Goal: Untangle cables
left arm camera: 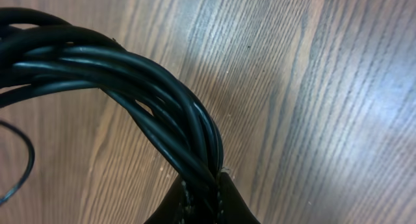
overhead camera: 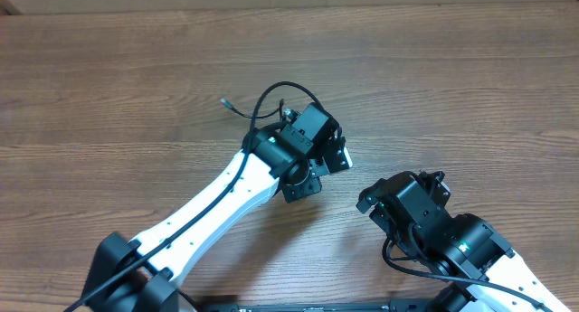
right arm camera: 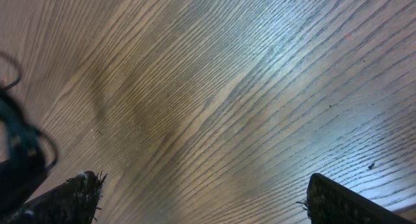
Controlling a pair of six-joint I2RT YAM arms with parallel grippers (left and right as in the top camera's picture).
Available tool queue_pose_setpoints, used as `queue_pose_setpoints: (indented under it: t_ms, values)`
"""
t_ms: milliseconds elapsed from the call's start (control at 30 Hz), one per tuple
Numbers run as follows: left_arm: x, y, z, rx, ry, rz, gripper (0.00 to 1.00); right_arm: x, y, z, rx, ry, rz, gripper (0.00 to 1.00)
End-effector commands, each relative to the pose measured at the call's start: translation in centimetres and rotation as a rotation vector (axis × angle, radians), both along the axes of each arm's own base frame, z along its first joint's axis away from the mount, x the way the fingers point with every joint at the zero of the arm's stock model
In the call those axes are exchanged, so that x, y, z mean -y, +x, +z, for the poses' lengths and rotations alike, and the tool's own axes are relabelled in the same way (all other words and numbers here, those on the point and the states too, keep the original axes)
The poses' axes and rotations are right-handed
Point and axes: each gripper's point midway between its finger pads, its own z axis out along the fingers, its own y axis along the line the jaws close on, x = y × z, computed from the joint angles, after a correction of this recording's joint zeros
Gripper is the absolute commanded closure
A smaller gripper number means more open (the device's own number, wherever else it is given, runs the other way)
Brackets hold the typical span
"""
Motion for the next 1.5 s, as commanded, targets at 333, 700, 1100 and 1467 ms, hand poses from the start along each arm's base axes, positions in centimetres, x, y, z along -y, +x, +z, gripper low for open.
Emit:
queue_pose_setpoints:
  t_ms: [333,700,1100,1467]
  values:
    - [1.8,4.6,-4.6,0.098,0.069,-0.046,0.7,0.1,0.0,-0.1,-0.002,0.007,-0.01,0.0]
    - [2.1,7.1,-1.6,0.206,0.072,0.046,0.0,-0.2,0.3,0.1,0.01,0.016,-0.01,0.0]
    - [0.4,7.5,7.5,0.163,-0.102,0.484,0.0,0.3,0.1,1.8,0.081,0.059,-0.016,0.0]
    - [0.9,4.9,5.7,-0.131,-0.328,1.052,0.0,4.1,-0.2,5.2,0.277,0.039,-0.102,0.0]
